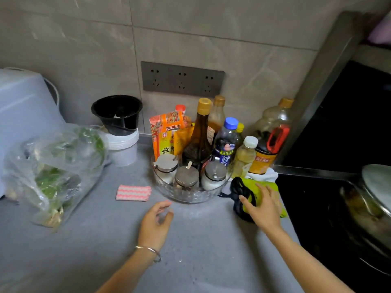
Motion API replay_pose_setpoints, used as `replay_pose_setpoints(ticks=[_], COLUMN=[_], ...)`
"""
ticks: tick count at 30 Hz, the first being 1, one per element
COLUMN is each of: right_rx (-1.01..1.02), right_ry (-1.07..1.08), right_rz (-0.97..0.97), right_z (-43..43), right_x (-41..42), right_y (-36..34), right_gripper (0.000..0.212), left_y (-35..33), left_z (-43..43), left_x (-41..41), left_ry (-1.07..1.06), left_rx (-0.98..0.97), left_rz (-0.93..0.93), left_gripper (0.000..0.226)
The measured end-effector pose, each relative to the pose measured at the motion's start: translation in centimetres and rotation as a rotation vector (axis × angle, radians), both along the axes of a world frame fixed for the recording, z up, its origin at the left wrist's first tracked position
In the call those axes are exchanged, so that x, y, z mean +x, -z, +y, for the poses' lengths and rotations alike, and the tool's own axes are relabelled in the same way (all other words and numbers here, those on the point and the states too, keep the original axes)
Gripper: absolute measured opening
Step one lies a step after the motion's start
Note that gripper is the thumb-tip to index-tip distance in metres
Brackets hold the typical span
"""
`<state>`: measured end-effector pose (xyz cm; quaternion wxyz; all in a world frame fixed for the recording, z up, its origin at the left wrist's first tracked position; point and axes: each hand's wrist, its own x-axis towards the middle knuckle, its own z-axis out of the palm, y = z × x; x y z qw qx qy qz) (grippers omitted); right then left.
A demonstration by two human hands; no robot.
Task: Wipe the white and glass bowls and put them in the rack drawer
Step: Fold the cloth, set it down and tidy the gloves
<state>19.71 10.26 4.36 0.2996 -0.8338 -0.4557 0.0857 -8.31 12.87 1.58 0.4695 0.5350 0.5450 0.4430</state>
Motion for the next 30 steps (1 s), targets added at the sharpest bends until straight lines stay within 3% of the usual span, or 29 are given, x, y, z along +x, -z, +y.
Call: replay_pose_setpoints(ticks=[3,5,7,10,13,15,19,22,24,27,30], right_rx=[-0.353,-0.427,-0.474,-0.472,-0.431,-0.403,-0.397,-0.444,-0.434,-0.435,-0.399], right_ry=[0.039,0.071,0.123,0.197,0.124,-0.005,-0.237,-0.368,-0.384,-0.332,-0.224], right_rz=[0.054,0.131,0.069,-0.056,-0.124,-0.175,-0.192,-0.253,-0.322,-0.296,-0.26], right_z=[2.2,3.8,5.2,6.2,5.1,2.9,-3.5,-8.2,-9.5,-8.3,-6.7], right_x=[1.8,1.3,0.4,-0.4,0.6,1.7,1.9,0.0,-0.2,0.6,-0.3], right_y=[0.5,1.1,2.0,3.2,3.9,4.2,3.2,2.7,3.0,3.6,3.9], right_gripper=[0.084,0.093,0.096,0.084,0.069,0.064,0.06,0.087,0.092,0.095,0.081], left_y=[0.2,0.9,1.9,3.3,4.0,3.6,2.1,0.9,0.4,0.9,1.9], left_z=[-1.3,-2.1,-2.8,-3.3,-3.7,-4.1,-5.1,-6.5,-7.7,-9.2,-10.6], left_x=[2.3,3.4,4.2,4.6,4.2,3.5,1.8,0.1,-1.6,-5.5,-10.8], left_ry=[-0.011,-0.019,-0.017,-0.001,0.02,0.014,0.025,0.034,0.028,-0.031,-0.132], left_rx=[0.018,0.042,0.044,0.042,0.092,0.109,0.188,0.224,0.224,0.24,0.228], left_rz=[-0.038,-0.042,-0.056,-0.056,0.006,0.048,0.19,0.302,0.381,0.525,0.718], left_gripper=[0.015,0.036,0.041,0.013,0.01,0.018,0.013,0.016,0.015,0.041,0.048])
